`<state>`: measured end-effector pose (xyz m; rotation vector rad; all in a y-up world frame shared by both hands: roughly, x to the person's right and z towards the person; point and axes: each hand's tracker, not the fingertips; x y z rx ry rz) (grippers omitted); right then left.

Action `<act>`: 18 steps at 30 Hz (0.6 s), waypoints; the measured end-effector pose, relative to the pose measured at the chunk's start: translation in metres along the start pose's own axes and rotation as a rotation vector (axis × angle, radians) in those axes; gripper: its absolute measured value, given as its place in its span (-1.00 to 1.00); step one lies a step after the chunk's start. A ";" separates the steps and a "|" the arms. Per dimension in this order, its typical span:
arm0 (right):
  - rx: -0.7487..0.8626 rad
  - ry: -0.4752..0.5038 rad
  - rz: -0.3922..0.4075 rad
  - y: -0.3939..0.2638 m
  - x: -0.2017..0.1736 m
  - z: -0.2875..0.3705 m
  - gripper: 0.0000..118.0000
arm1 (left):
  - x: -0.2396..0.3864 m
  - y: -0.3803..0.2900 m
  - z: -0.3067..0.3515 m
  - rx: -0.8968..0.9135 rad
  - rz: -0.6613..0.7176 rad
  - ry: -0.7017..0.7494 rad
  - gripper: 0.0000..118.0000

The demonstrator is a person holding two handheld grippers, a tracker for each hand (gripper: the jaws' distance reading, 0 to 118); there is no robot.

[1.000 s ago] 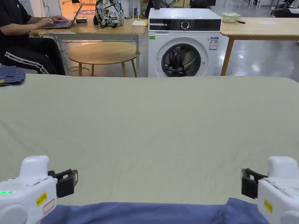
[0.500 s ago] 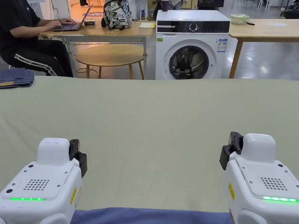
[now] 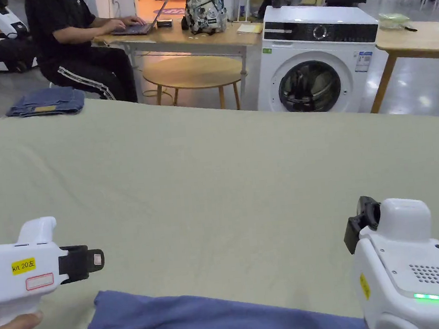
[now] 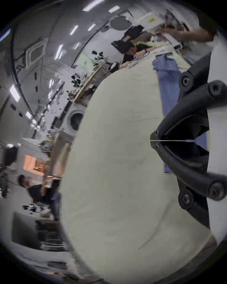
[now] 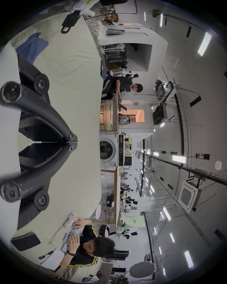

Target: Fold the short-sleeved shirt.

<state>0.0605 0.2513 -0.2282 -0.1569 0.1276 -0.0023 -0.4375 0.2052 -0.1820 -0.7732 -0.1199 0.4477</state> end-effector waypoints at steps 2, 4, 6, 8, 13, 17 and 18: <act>-0.009 0.004 0.012 -0.003 -0.003 -0.001 -1.00 | -0.027 -0.002 -0.008 -0.072 0.070 -0.078 -1.00; -0.017 0.013 0.020 -0.006 -0.005 -0.002 -1.00 | -0.044 -0.007 -0.011 -0.118 0.130 -0.133 -1.00; -0.026 0.013 0.029 -0.009 -0.006 -0.004 -1.00 | -0.058 -0.009 -0.016 -0.166 0.159 -0.187 -0.91; -0.039 0.016 0.033 -0.013 -0.006 -0.007 -1.00 | -0.060 -0.015 -0.016 -0.237 0.178 -0.213 -0.29; -0.080 0.008 0.038 -0.024 -0.002 -0.013 -1.00 | -0.095 -0.023 -0.032 -0.273 0.306 -0.331 0.09; -0.121 0.005 0.031 -0.030 0.004 -0.014 -1.00 | -0.104 -0.035 -0.048 -0.326 0.354 -0.307 0.32; -0.128 0.006 0.027 -0.031 0.006 -0.014 -1.00 | -0.107 -0.039 -0.054 -0.356 0.377 -0.318 0.32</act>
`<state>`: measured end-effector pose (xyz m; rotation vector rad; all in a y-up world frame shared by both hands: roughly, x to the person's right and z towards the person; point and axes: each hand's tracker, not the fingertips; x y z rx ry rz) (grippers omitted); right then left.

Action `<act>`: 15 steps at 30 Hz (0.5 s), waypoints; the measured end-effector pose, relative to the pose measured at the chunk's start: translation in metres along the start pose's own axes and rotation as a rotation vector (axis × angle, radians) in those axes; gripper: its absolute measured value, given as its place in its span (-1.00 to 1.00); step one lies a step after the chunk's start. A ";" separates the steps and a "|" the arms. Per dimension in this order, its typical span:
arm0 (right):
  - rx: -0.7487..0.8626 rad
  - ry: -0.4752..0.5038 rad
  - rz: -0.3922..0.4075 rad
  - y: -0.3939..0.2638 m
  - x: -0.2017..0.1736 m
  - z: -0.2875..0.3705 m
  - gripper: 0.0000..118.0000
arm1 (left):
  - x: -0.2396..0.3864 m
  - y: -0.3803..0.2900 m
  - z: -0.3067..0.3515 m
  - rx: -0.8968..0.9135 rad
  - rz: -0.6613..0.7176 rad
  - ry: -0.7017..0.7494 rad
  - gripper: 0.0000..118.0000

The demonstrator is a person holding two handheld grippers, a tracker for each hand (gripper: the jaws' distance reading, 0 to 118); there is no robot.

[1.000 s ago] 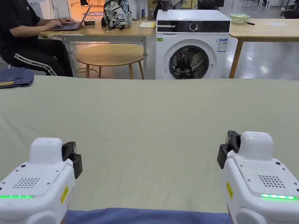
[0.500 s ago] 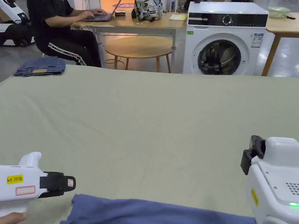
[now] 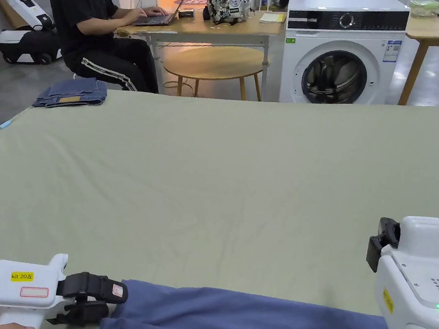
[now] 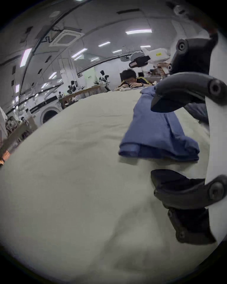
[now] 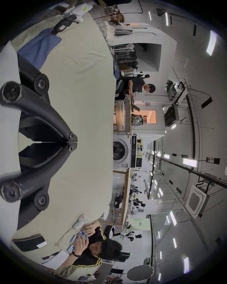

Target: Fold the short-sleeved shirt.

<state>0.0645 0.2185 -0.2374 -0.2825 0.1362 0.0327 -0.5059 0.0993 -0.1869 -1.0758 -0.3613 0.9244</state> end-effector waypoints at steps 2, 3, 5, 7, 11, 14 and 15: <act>-0.008 -0.003 -0.003 -0.001 0.003 0.000 -1.00 | -0.006 -0.011 -0.010 -0.030 0.042 -0.067 0.32; -0.010 -0.006 -0.005 -0.002 0.004 0.000 -1.00 | -0.006 -0.013 -0.013 -0.009 0.063 -0.141 0.32; -0.012 -0.010 -0.009 -0.003 0.006 0.001 -1.00 | -0.009 -0.016 -0.023 -0.023 0.102 -0.200 0.31; -0.019 -0.008 -0.008 -0.005 0.007 -0.001 -1.00 | -0.006 -0.019 -0.034 -0.058 0.074 -0.198 0.30; -0.042 -0.006 -0.011 -0.009 0.008 -0.004 -1.00 | 0.005 -0.020 -0.047 -0.051 0.053 -0.158 -0.55; -0.057 -0.005 -0.027 -0.012 0.008 -0.004 -1.00 | 0.007 -0.026 -0.057 -0.028 0.051 -0.102 -0.87; -0.065 -0.005 -0.026 -0.013 0.007 -0.005 -1.00 | 0.007 -0.028 -0.060 -0.025 0.062 -0.117 -0.89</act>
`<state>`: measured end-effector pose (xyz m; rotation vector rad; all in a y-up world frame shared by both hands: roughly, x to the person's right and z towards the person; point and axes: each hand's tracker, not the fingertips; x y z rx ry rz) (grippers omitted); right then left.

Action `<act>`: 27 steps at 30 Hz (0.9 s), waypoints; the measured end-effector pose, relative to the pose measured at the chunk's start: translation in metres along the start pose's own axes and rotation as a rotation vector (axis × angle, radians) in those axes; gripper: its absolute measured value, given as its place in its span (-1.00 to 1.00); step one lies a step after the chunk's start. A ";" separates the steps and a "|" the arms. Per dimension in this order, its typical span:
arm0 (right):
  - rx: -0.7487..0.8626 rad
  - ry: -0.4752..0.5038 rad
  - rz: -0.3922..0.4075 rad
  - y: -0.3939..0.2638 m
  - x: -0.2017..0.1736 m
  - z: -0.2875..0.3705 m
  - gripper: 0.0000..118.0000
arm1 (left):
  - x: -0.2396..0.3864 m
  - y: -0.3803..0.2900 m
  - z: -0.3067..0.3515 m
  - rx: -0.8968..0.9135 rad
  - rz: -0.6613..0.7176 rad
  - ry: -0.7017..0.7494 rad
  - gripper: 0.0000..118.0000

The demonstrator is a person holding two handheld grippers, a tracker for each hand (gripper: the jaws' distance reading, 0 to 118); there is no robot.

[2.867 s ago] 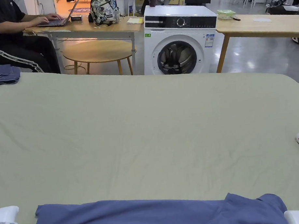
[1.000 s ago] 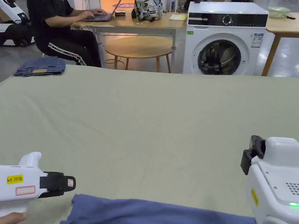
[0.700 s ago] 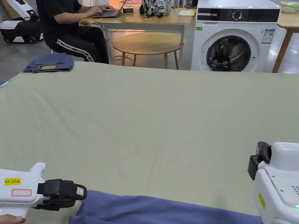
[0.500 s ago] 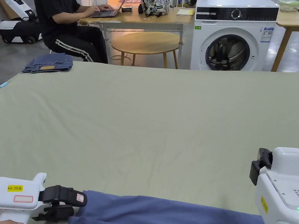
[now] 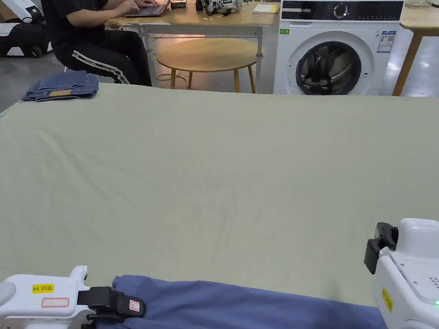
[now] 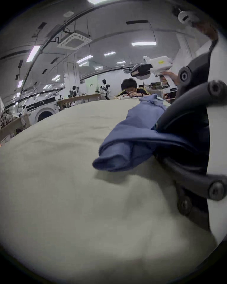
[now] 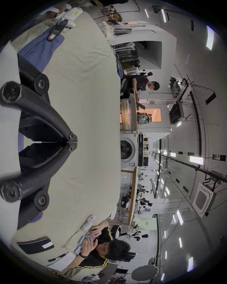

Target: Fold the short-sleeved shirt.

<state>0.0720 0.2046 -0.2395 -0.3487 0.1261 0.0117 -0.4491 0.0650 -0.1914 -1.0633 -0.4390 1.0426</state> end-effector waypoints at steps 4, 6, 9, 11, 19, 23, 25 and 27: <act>-0.022 0.002 -0.009 -0.005 0.002 -0.004 -1.00 | 0.002 0.000 0.009 0.043 -0.010 0.024 -0.93; -0.023 -0.001 -0.009 -0.006 0.003 -0.004 -1.00 | 0.002 0.005 0.018 0.068 -0.035 0.062 -0.94; -0.024 -0.002 -0.005 -0.004 0.005 -0.003 -1.00 | 0.012 0.007 0.033 0.098 -0.034 0.049 -0.94; -0.021 -0.001 -0.001 -0.002 0.007 -0.003 -1.00 | 0.029 0.004 0.038 0.107 -0.054 0.061 -0.95; 0.003 -0.002 -0.006 0.009 0.008 -0.002 -1.00 | 0.073 0.011 0.092 0.159 -0.084 0.162 -0.94; 0.018 0.009 -0.005 0.013 0.003 -0.002 -1.00 | 0.088 0.006 0.105 0.174 -0.124 0.230 -0.94; 0.025 0.019 -0.004 0.015 -0.001 -0.002 -1.00 | 0.093 0.002 0.105 0.188 -0.148 0.275 -0.94; 0.028 0.029 -0.006 0.017 -0.004 -0.002 -1.00 | 0.101 -0.002 0.095 0.176 -0.096 0.160 -0.94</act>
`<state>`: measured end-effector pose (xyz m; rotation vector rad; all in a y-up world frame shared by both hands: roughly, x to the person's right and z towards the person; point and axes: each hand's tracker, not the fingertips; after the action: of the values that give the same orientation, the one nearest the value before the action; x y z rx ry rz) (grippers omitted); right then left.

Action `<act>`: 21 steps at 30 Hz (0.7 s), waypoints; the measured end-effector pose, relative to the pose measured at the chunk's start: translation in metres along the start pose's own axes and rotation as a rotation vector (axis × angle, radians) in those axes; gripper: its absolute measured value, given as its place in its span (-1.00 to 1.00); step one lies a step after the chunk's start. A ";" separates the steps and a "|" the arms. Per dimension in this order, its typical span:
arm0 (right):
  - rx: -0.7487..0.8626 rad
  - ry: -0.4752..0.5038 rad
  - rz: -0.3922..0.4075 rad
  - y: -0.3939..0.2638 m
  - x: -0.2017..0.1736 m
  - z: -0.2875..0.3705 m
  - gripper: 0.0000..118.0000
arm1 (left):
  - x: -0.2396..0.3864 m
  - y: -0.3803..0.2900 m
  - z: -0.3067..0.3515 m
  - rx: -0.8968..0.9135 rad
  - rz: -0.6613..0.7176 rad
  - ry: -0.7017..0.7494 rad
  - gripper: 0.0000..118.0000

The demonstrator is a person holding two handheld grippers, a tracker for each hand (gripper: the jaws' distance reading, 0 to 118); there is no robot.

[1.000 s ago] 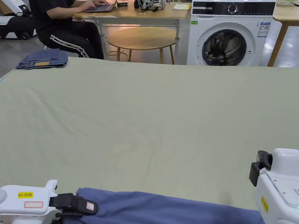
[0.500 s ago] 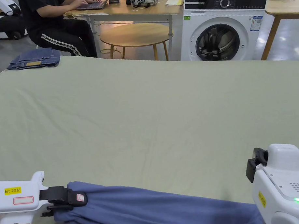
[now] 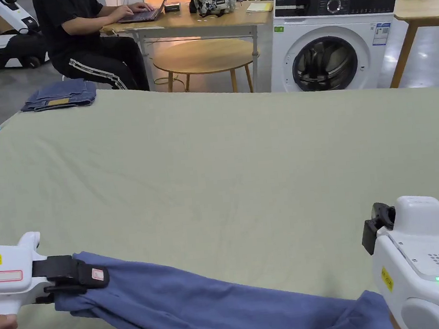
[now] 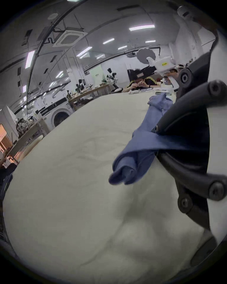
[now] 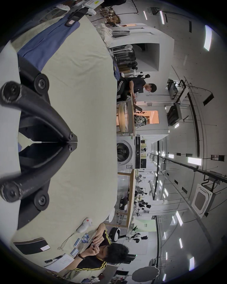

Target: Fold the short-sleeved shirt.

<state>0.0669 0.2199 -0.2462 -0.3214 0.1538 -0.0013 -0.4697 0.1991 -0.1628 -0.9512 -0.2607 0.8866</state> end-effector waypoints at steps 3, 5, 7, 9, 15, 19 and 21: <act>0.007 0.011 0.006 0.001 -0.004 0.003 -1.00 | 0.023 -0.010 -0.014 -0.015 -0.022 -0.092 -0.94; 0.007 0.016 0.011 0.003 -0.006 0.005 -1.00 | 0.039 -0.017 -0.025 -0.037 -0.020 -0.158 -0.94; 0.010 0.018 0.011 0.003 -0.006 0.009 -1.00 | 0.055 -0.021 -0.038 -0.057 -0.029 -0.221 -0.94; 0.015 0.015 0.015 0.003 -0.005 0.011 -1.00 | 0.072 -0.026 -0.053 -0.085 -0.058 -0.228 -0.94; 0.030 -0.008 0.053 0.002 0.000 0.016 -1.00 | 0.108 -0.042 -0.133 -0.223 -0.180 -0.175 -0.94; 0.019 -0.022 0.041 0.001 0.009 0.018 -1.00 | 0.124 -0.061 -0.185 -0.303 -0.193 -0.064 -0.94; 0.009 -0.030 0.041 -0.001 0.013 0.018 -1.00 | 0.126 -0.068 -0.209 -0.324 -0.199 0.002 -0.94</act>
<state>0.0828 0.2240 -0.2314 -0.3093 0.1304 0.0439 -0.2372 0.1507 -0.2518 -1.2027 -0.4994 0.6710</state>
